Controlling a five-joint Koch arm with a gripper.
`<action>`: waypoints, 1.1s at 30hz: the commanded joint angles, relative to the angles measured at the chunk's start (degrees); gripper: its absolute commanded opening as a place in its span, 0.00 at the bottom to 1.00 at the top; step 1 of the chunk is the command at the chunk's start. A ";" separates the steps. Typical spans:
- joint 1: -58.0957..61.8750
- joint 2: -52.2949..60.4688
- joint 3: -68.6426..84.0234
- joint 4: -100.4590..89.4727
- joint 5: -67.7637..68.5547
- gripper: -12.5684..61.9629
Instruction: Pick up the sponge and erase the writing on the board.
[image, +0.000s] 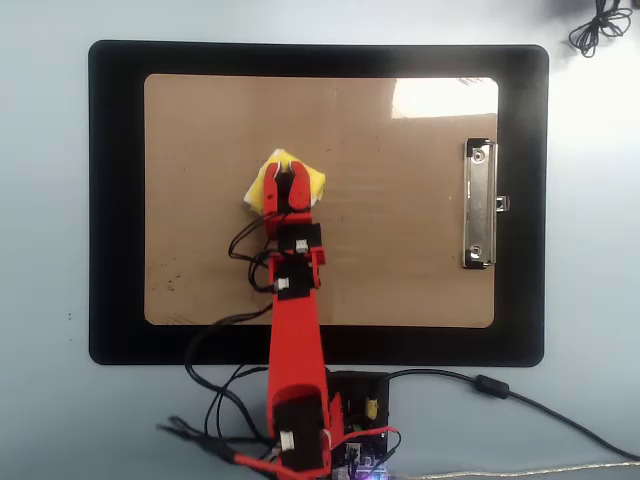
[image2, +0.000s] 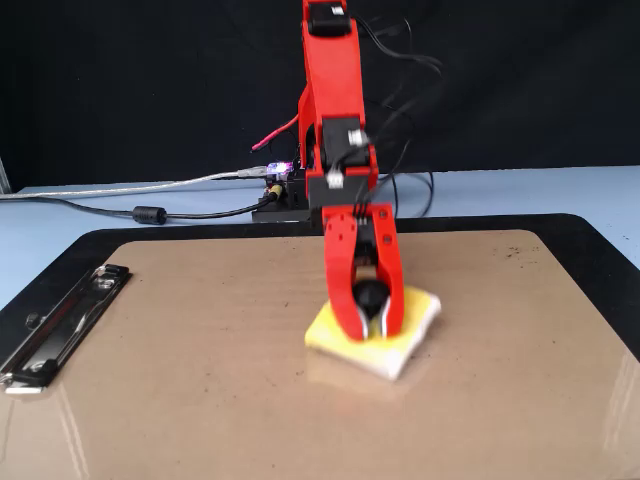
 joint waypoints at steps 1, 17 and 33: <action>-1.32 8.17 5.98 1.41 -1.14 0.06; -7.56 7.56 -8.96 9.58 -1.85 0.06; -41.75 19.60 -7.38 24.61 -15.21 0.06</action>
